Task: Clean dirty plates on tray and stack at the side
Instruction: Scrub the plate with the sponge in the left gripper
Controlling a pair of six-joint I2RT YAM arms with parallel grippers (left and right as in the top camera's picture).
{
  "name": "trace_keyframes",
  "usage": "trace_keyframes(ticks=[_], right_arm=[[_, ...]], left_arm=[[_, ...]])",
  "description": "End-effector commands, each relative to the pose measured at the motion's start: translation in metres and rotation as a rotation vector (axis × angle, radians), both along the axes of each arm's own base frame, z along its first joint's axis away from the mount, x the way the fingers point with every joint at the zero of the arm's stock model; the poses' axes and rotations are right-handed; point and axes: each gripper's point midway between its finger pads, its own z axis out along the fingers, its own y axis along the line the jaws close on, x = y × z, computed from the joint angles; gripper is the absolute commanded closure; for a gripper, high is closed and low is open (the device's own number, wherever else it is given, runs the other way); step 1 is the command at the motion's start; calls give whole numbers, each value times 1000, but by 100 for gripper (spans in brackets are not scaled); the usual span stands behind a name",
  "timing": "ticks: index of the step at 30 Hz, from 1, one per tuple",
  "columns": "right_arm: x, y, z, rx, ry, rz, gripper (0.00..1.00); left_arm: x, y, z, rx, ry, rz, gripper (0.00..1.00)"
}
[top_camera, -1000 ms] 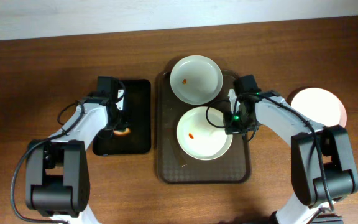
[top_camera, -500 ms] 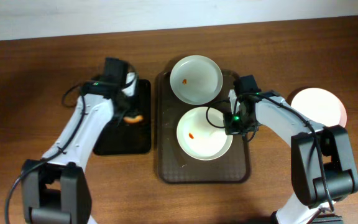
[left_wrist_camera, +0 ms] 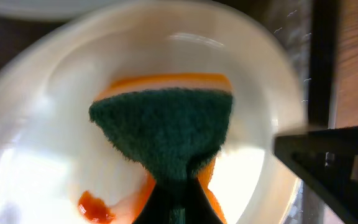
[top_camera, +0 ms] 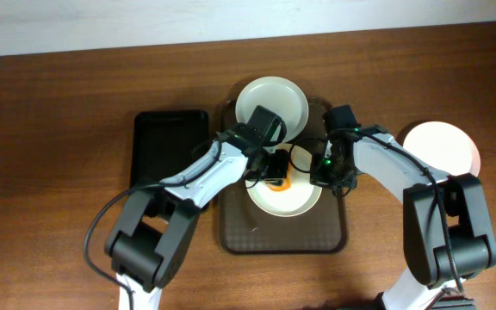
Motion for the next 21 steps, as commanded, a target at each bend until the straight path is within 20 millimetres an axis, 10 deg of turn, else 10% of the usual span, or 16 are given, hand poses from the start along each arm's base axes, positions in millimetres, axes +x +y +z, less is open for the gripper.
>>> trace_keyframes(ticks=[1, 7, 21], right_arm=[[-5, -17, -10, -94, 23, -39, 96], [-6, -17, -10, -94, 27, -39, 96], [-8, -17, -10, -97, 37, -38, 96]], left_arm=[[-11, -11, -21, -70, 129, -4, 100], [3, 25, -42, 20, 176, 91, 100], [36, 91, 6, 785, -263, -52, 100]])
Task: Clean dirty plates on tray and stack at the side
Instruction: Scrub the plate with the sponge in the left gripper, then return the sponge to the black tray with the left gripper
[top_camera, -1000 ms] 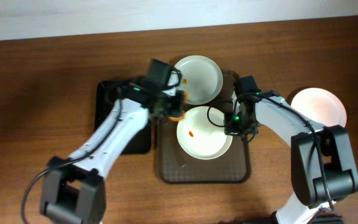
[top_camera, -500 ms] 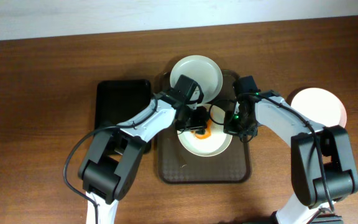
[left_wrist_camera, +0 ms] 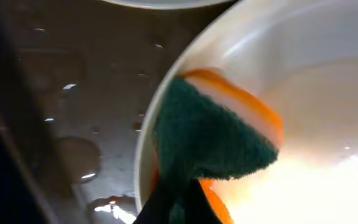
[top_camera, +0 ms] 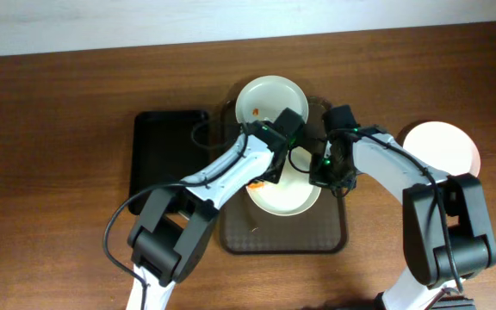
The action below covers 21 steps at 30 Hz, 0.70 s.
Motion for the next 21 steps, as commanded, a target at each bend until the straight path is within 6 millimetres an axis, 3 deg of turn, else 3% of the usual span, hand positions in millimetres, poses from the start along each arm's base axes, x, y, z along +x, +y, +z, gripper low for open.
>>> trace_keyframes(ticks=[1, 3, 8, 10, 12, 13, 16, 19, 21], right_arm=[[-8, -19, -10, -100, 36, -27, 96], [-10, -19, -10, -101, 43, -28, 96], [-11, -19, -10, -102, 46, -19, 96], [-11, -19, -10, -102, 41, 16, 96], [-11, -19, -10, -103, 33, 81, 96], [-11, -19, -10, -101, 32, 98, 96], [-11, -19, -10, -101, 29, 116, 96], [-9, -18, -10, -101, 23, 125, 96], [-9, -17, -10, -94, 20, 139, 95]], left_arm=[[23, 34, 17, 169, -109, 61, 100], [31, 41, 33, 177, -122, 94, 100], [49, 61, 102, 79, -74, 200, 100], [57, 88, 124, 40, -58, 270, 100], [66, 117, 132, 2, -37, 308, 100], [72, 139, 130, -18, -11, 326, 100], [74, 175, 111, -139, 105, 367, 100], [66, 218, 67, -191, 200, 441, 98], [59, 206, 42, -323, 264, 360, 96]])
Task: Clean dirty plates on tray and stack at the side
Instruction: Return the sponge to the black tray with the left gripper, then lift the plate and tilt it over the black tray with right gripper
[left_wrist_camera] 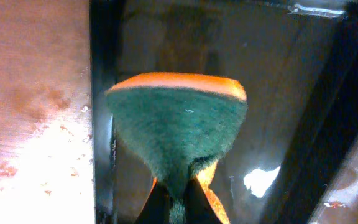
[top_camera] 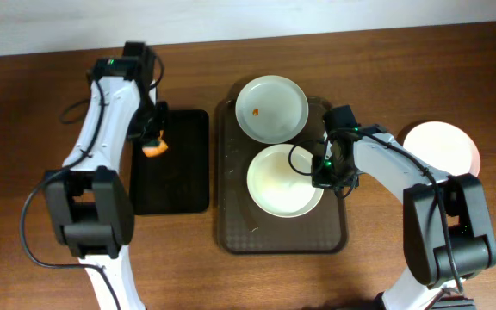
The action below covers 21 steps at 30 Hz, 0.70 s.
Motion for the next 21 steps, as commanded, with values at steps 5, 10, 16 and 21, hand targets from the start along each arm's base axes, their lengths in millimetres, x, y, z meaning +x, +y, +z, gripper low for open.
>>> trace_keyframes(ticks=[5, 10, 16, 21], right_arm=[[0, -3, -9, -19, -12, 95, 89], [18, 0, 22, -15, -59, 104, 96], [70, 27, 129, 2, -255, 211, 96], [92, 134, 161, 112, -503, 416, 96]], left_arm=[[-17, -21, -12, -200, 24, -122, 42], [-12, -11, 76, -198, -155, -116, 0], [-33, 24, 145, -184, -299, -46, 0], [-53, 41, 198, -232, -443, 0, 0]])
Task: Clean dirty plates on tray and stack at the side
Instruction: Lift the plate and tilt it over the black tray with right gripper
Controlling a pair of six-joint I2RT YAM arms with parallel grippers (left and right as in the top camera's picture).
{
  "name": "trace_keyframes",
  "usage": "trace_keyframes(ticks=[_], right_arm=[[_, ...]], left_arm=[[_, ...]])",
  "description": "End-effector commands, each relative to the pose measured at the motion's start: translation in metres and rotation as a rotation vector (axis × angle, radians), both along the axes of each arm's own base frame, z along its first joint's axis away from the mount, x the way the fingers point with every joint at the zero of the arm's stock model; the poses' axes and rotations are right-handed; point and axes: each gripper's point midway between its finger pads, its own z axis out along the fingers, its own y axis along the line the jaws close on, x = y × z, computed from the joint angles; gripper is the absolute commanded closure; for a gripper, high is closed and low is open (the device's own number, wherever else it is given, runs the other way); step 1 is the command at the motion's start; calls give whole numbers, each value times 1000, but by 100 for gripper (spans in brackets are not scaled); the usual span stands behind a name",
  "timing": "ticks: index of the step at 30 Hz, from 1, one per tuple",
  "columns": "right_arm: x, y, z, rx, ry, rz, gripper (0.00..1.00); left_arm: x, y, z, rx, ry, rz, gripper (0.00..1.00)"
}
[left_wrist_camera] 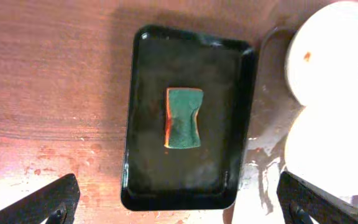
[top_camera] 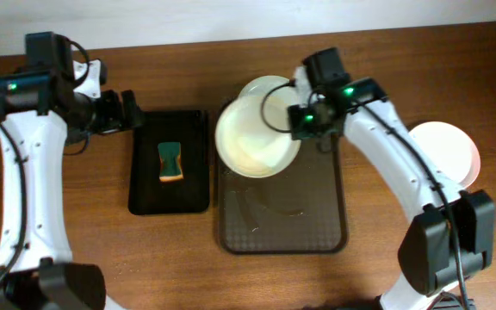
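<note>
My right gripper is shut on the rim of a clean white plate, holding it raised and tilted over the far left of the brown tray. Behind it, partly covered, lies a second plate with a red stain. The green-and-orange sponge rests flat in the black tray. High over the black tray's left edge my left gripper hangs open and holds nothing. In the left wrist view the sponge lies mid-tray, with the fingers wide apart.
One white plate sits on the wooden table to the right of the brown tray. Water marks show on the brown tray's surface. The black tray lies just left of the brown one.
My left gripper let go of the sponge, which now lies in the black tray, and stands higher and further left, open. The right gripper has lifted the cleaned plate off the brown tray.
First my left gripper pressed the sponge on the red-stained near plate while the right gripper held its rim. Then the sponge was at that plate's left edge. Later it hung over the black tray, the plate clean. Now the sponge is dropped and the plate raised.
</note>
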Motion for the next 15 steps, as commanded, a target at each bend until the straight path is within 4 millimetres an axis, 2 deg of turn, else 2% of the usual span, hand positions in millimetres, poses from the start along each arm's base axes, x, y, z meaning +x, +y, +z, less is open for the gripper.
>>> trace_keyframes(ticks=[1, 4, 5, 6, 7, 8, 9, 10, 15], right_arm=[[1, 73, 22, 72, -132, 157, 96], [2, 145, 21, 113, -256, 277, 96], [4, 156, 18, 104, -283, 288, 96], [8, 176, 14, 58, -367, 340, 96], [10, 185, 14, 23, -420, 375, 96], [13, 193, 20, -26, -492, 394, 96], [17, 198, 36, -92, -589, 399, 96], [18, 199, 42, -123, -627, 395, 96], [17, 188, 89, -411, -838, 328, 96]], left_arm=[[-17, 5, 51, -41, -142, 9, 0], [-36, 11, 85, -25, -241, 28, 0], [-40, 10, 92, -22, -260, 28, 0], [-46, 9, 100, -18, -286, 27, 0], [-51, 9, 106, -15, -304, 26, 0], [-56, 9, 111, -6, -315, 29, 0], [-61, 13, 114, 17, -318, 42, 0], [-64, 15, 114, 30, -316, 51, 0], [-67, 20, 113, 56, -309, 66, 0]])
